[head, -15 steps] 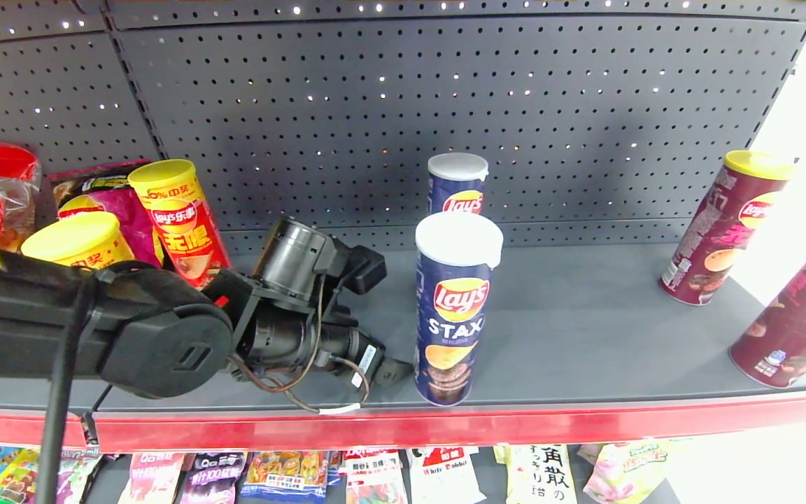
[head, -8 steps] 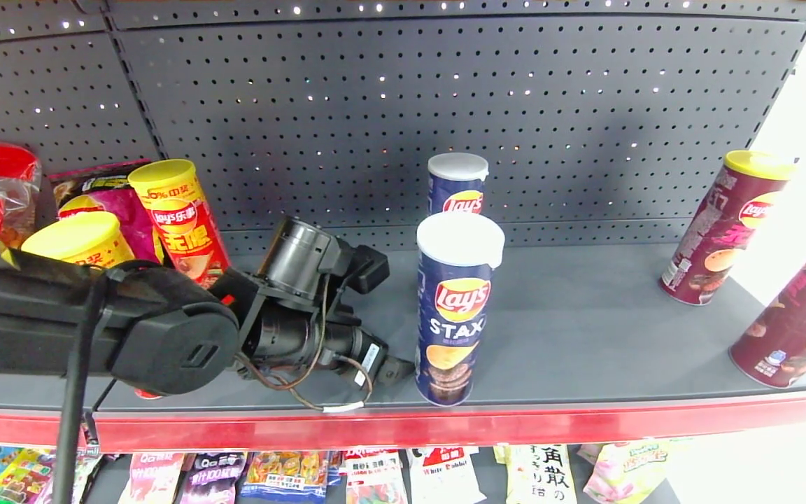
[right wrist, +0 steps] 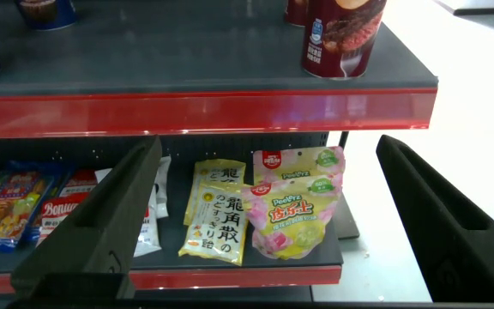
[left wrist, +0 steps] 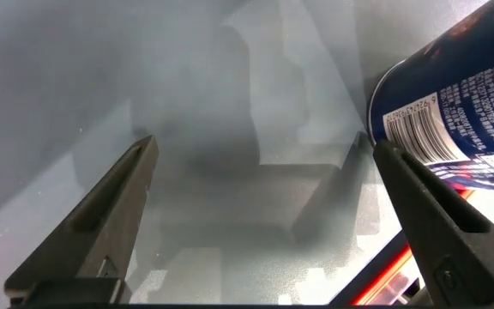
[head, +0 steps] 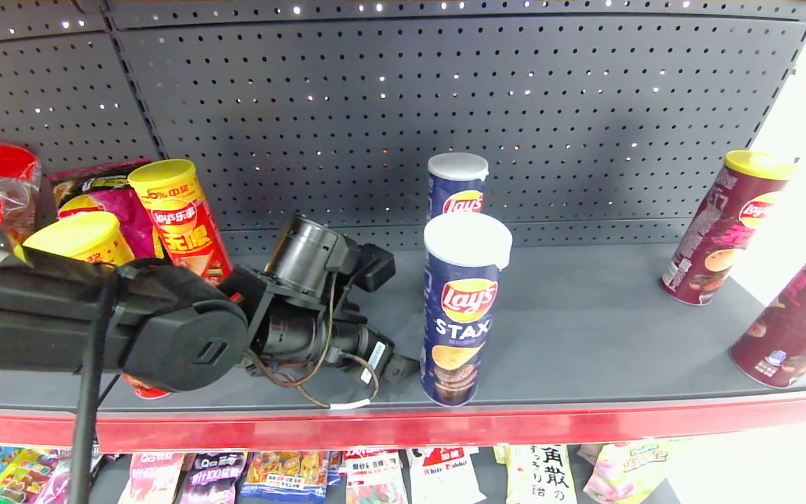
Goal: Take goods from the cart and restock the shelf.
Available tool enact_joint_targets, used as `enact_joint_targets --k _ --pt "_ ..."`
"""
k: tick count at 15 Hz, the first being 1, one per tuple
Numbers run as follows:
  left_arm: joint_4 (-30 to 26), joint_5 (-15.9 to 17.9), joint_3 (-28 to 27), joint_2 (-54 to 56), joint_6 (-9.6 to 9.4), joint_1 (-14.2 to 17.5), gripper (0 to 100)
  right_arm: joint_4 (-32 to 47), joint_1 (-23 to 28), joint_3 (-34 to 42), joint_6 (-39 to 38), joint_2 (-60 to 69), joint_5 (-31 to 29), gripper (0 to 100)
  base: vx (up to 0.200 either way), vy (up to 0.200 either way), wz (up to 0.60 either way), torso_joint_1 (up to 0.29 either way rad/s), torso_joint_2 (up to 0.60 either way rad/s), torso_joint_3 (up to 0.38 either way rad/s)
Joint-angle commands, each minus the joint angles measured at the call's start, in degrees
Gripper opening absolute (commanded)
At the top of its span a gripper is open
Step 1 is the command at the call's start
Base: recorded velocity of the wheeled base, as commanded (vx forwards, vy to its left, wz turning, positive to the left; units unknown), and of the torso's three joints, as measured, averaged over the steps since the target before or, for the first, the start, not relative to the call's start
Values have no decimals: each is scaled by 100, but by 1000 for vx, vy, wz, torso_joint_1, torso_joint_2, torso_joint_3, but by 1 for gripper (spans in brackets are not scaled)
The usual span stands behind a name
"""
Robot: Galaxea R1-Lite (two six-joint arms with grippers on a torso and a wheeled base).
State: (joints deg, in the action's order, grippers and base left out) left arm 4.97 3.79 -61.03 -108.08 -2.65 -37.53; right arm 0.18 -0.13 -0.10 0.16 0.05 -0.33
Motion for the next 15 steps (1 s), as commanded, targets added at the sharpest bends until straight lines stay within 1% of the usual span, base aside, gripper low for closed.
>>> enact_joint_targets --k 1,8,11,15 --pt "4 -1 -6 6 1 1 100 -1 -4 1 2 -5 -2 100 0 0 0 0 0 0" --pt "4 -1 -6 -11 10 1 100 -1 -4 1 2 -5 -2 100 0 0 0 0 0 0" --pt "-5 -80 -41 -38 10 -17 100 -1 -4 1 2 -5 -2 100 0 0 0 0 0 0" --pt "-5 -107 -85 -64 27 -17 100 -1 -4 1 2 -5 -2 100 0 0 0 0 0 0"
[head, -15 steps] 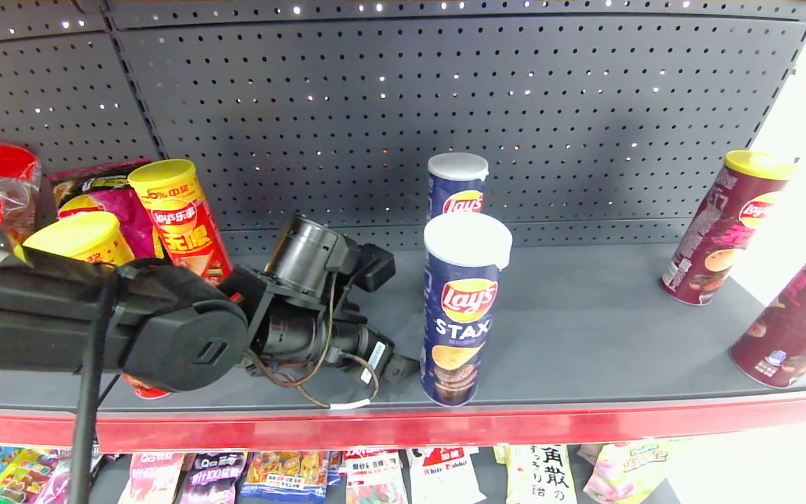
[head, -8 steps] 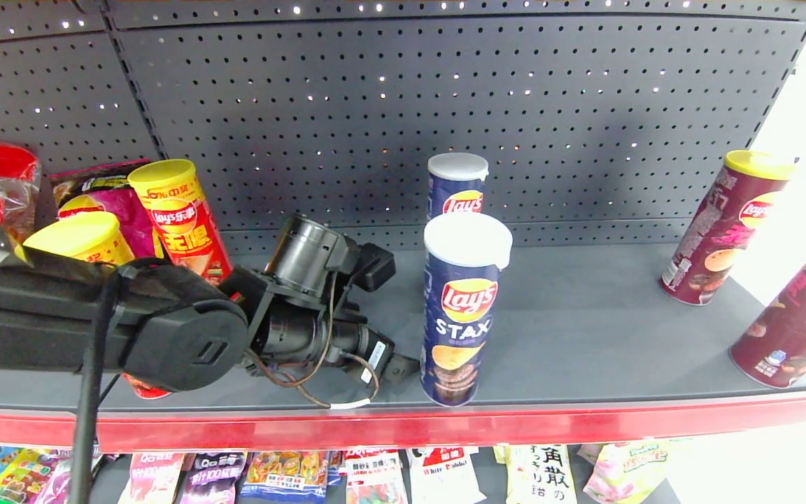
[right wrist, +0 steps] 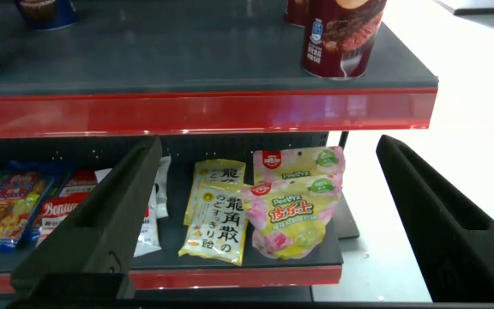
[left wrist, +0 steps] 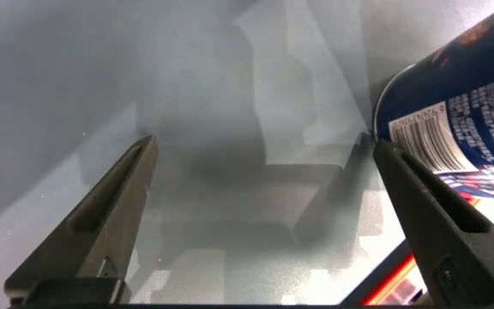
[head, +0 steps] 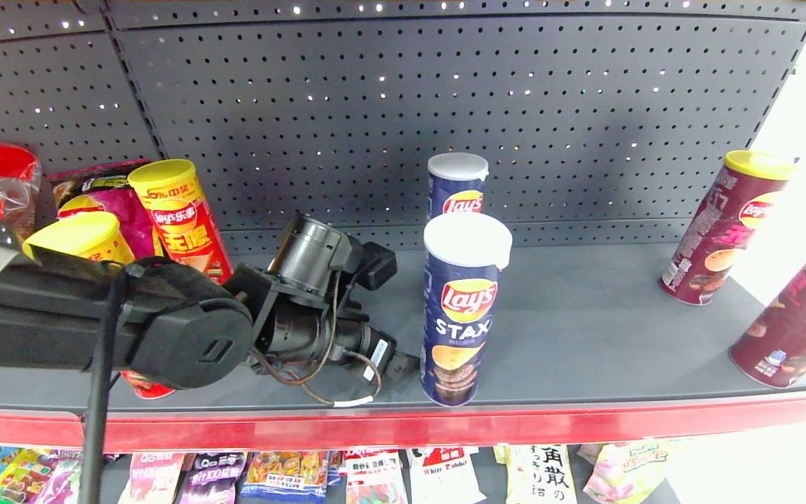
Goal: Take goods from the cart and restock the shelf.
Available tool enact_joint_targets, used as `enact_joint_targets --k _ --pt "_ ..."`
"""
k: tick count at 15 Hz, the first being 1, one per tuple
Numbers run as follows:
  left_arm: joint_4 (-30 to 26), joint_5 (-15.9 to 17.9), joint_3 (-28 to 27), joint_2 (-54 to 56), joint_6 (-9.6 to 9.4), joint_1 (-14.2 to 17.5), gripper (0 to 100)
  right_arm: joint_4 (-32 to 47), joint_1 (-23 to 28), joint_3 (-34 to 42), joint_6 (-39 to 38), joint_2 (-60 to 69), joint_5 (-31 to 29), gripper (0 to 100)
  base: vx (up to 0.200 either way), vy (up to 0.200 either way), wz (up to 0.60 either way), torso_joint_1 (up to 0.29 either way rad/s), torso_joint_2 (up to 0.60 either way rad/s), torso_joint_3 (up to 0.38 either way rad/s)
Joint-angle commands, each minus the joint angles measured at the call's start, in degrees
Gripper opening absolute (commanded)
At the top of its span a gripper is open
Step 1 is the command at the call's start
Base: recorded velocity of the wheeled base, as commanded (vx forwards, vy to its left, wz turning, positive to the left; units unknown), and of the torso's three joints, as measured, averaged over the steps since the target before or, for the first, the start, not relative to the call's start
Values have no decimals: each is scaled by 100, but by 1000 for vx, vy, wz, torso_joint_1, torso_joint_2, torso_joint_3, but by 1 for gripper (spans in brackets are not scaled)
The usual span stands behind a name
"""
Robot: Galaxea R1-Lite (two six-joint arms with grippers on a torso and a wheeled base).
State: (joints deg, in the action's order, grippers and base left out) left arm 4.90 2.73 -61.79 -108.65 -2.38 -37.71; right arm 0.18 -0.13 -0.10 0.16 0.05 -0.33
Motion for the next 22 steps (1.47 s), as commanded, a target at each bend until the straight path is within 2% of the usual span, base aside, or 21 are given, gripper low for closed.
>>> enact_joint_targets --k 1,22 --pt "2 -1 -8 -7 0 -9 100 -1 -4 1 2 -5 -2 100 0 0 0 0 0 0" --pt "-7 8 -96 -51 18 -53 100 -1 -4 1 2 -5 -2 100 0 0 0 0 0 0"
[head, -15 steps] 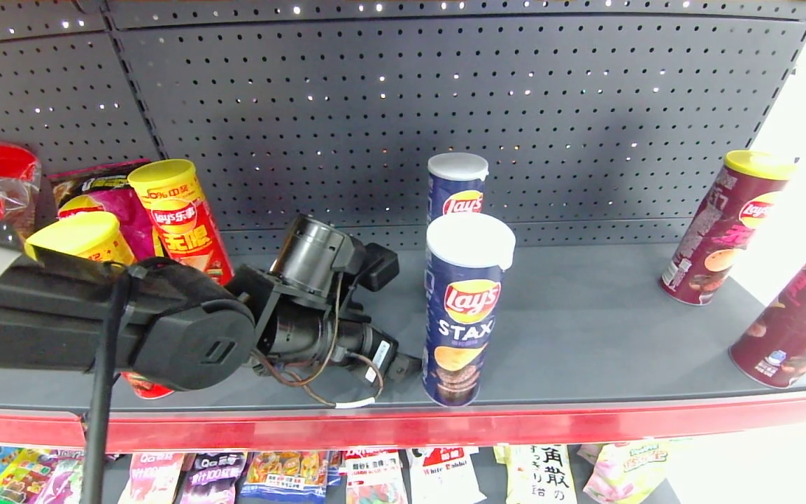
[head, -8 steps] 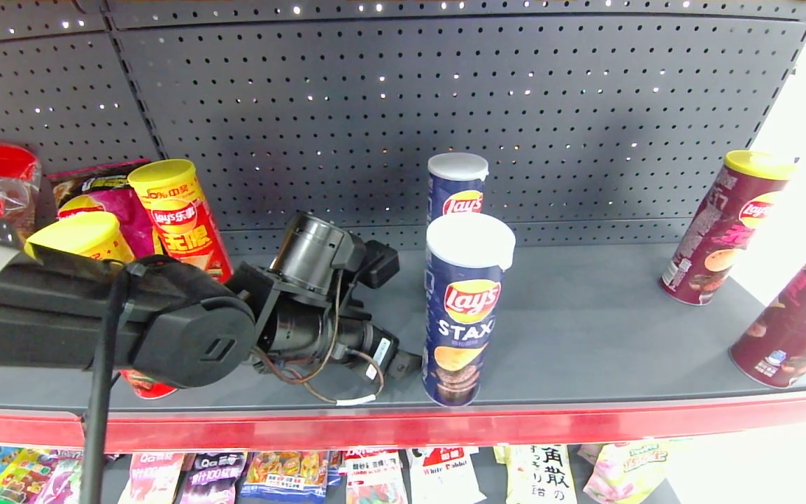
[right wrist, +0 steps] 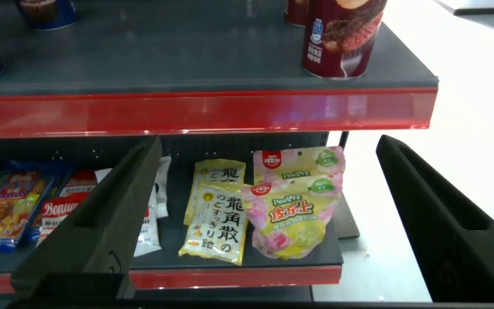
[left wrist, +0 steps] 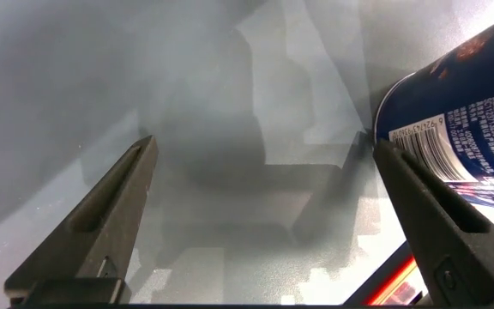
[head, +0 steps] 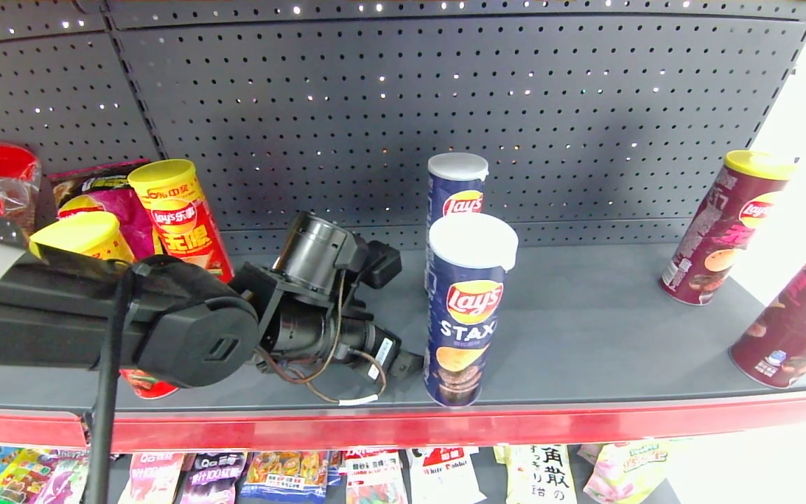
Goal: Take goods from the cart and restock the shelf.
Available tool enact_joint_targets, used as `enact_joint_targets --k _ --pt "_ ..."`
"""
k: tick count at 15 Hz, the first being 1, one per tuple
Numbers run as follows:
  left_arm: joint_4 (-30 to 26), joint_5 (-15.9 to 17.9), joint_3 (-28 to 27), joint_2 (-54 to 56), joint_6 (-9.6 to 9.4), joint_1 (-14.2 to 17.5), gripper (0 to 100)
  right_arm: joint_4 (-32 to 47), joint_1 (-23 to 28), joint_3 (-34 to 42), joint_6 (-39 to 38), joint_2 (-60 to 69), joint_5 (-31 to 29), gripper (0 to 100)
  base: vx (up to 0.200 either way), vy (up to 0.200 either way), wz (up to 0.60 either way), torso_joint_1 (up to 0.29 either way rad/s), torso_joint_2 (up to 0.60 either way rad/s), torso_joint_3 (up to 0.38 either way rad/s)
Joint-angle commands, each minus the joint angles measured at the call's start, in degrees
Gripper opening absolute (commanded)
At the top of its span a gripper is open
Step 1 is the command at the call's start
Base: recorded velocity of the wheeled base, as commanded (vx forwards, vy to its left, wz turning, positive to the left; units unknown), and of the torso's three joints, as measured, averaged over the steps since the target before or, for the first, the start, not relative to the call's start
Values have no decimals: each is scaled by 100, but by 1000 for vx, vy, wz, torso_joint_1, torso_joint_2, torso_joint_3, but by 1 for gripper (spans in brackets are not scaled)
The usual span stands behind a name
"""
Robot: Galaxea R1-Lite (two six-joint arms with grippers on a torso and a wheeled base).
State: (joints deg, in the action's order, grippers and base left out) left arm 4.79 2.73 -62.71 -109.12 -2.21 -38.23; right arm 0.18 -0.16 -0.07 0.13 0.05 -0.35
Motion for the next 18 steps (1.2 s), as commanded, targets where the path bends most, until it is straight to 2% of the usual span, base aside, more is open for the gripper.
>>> enact_joint_targets --k 1,5,8,11,16,18 --pt "4 -1 4 -4 -8 0 100 -1 -2 -1 4 -5 0 100 0 0 0 0 0 0" --pt "-4 -1 162 277 1 61 100 -1 -2 -1 4 -5 0 100 0 0 0 0 0 0" --pt "-4 8 479 1059 1 360 100 -1 -2 -1 4 -5 0 100 0 0 0 0 0 0" --pt "4 26 584 1780 -25 378 100 -1 -2 -1 4 -5 0 100 0 0 0 0 0 0" --pt "4 61 1384 3555 -34 386 100 -1 -2 -1 4 -5 0 100 0 0 0 0 0 0" --pt "-13 61 1850 4672 -52 386 100 -1 -2 -1 4 -5 0 100 0 0 0 0 0 0"
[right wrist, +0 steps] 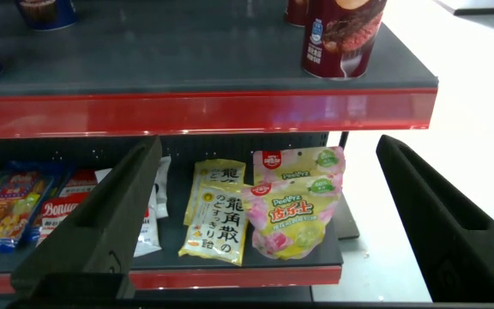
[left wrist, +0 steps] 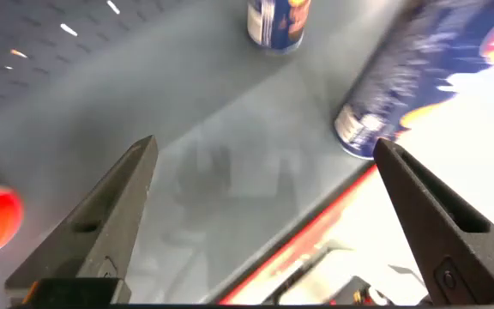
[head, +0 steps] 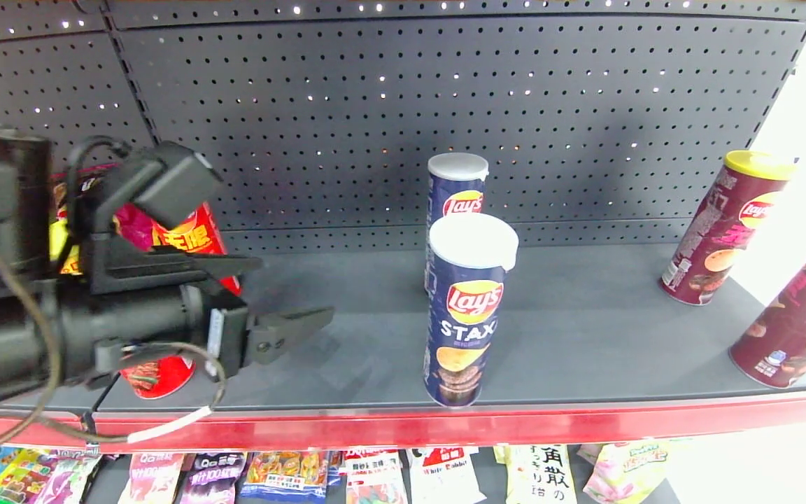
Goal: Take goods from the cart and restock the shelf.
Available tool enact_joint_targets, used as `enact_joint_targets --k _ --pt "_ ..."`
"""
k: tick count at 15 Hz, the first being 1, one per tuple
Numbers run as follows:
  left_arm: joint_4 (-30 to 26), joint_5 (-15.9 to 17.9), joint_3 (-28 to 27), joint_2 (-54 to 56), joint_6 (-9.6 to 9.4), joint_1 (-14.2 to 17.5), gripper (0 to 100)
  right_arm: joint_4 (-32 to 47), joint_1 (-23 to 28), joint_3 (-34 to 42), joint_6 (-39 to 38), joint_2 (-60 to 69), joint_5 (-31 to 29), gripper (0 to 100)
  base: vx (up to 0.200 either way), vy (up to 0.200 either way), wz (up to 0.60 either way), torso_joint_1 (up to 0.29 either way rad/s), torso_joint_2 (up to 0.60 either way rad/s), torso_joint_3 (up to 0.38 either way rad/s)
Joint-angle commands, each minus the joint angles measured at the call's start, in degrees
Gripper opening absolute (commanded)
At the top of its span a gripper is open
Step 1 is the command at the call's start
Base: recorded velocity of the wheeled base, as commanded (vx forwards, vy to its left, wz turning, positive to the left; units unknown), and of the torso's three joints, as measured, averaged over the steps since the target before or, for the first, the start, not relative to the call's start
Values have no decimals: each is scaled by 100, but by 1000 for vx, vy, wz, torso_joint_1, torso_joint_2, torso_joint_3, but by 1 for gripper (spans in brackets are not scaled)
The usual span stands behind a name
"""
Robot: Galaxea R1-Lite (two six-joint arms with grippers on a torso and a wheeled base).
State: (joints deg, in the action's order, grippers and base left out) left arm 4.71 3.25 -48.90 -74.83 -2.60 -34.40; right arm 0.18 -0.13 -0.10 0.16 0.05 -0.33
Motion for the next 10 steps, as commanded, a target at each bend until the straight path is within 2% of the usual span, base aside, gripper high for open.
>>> enact_joint_targets --k 1,3,5,6,7,8,9,10 --pt "-93 8 864 2139 -13 4 100 -1 -4 1 2 -5 -2 100 0 0 0 0 0 0" --pt "-594 -9 1277 3545 -4 4 100 -1 -4 1 2 -5 -2 100 0 0 0 0 0 0" --pt "-1824 -97 1233 4890 -4 39 100 -1 -4 1 2 -5 -2 100 0 0 0 0 0 0" --pt "-2070 -150 1198 5110 -4 65 100 -1 -4 1 2 -5 -2 100 0 0 0 0 0 0" --pt "-2808 -396 1084 5663 -13 179 100 -1 -4 1 2 -5 -2 100 0 0 0 0 0 0" --pt "-3494 -853 1005 6164 -4 302 100 -1 -4 1 2 -5 -2 100 0 0 0 0 0 0" --pt "-3714 -1099 1014 6340 -4 329 100 -1 -4 1 2 -5 -2 100 0 0 0 0 0 0" --pt "-4092 -1574 1049 6604 -4 338 100 -1 -4 1 2 -5 -2 100 0 0 0 0 0 0"
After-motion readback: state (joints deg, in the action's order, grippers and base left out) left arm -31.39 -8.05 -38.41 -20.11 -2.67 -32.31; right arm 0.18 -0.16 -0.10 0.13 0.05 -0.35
